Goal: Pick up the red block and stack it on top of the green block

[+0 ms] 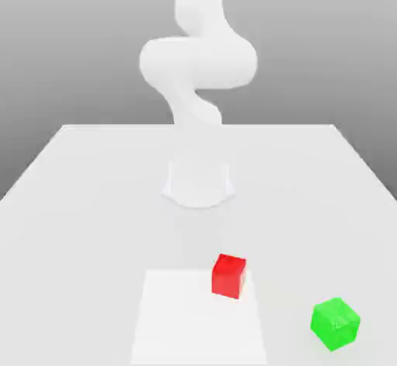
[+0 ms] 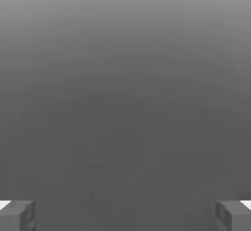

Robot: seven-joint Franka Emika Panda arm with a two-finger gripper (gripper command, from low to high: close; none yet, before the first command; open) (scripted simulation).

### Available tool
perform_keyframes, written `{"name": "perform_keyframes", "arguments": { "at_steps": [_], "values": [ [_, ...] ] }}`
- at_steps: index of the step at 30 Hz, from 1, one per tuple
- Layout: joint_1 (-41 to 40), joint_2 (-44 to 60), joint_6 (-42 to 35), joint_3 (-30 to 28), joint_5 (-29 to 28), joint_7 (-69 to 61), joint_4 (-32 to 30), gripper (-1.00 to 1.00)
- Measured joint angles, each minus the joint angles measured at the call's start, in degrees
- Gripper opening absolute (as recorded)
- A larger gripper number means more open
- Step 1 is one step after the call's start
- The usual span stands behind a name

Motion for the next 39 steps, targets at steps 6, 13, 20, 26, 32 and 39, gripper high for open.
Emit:
{"name": "perform_keyframes", "arguments": {
  "at_steps": [6, 13, 20, 26, 32, 39],
  "values": [
    [-1.04, 11.20, 8.12, 3.79, 0.95, 7.11, -9.67, 0.00],
    [-1.66, 24.86, 17.88, 7.78, 1.77, 15.98, -21.23, 0.00],
    [-1.63, 43.04, 31.28, 9.26, -1.37, 25.94, -29.20, 0.00],
    [3.23, 53.05, 39.67, 2.81, -8.15, 31.04, -28.03, -1.00],
    [3.33, 53.12, 39.81, 2.71, -8.30, 31.19, -28.02, -1.00],
    [2.39, 40.02, 28.71, 6.07, 0.30, 24.99, -29.95, -1.00]
  ]
}}
